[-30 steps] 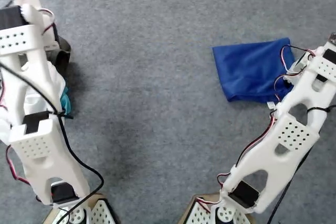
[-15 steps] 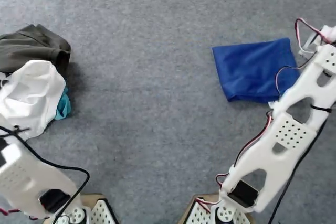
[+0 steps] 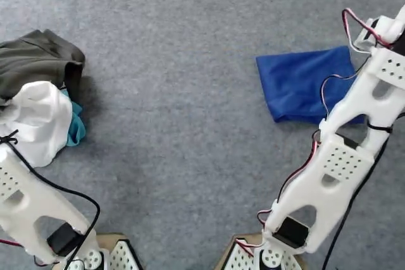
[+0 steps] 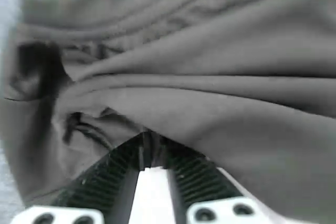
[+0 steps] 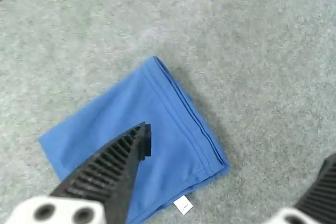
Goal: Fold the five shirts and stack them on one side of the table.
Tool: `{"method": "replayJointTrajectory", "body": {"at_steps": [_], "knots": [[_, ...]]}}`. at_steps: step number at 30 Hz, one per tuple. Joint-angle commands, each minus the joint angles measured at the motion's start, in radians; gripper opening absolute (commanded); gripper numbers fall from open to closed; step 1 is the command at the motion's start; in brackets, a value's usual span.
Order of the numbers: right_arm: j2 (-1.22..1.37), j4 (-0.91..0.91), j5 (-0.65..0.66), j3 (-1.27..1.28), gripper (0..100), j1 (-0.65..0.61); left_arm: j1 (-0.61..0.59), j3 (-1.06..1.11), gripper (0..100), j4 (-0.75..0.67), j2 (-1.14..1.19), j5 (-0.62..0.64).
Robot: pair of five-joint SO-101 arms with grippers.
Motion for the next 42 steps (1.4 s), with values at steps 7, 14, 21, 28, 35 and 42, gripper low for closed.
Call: {"method": "replayJointTrajectory", "body": {"at_steps": [7,14,21,28,35,42], "knots": [[-0.214,0.005,0.005,0.137,47.3,-0.043,0.12,-0.619,3,0.184,-0.029,0.055],[-0.272,0.005,0.006,0.154,47.3,-0.041,0.369,-0.76,3,0.184,-0.267,0.055],[-0.294,0.005,0.008,0.153,47.3,-0.023,0.928,-0.565,3,0.184,-0.606,0.055],[-0.317,0.005,0.008,0.153,47.3,0.031,1.383,0.116,3,0.184,-0.934,0.051],[-0.334,0.005,0.008,0.153,47.3,0.028,1.635,0.849,7,0.183,-1.26,0.0],[-0.338,0.005,0.12,0.232,47.3,-0.123,1.319,1.061,31,0.18,-1.528,0.038]]}}
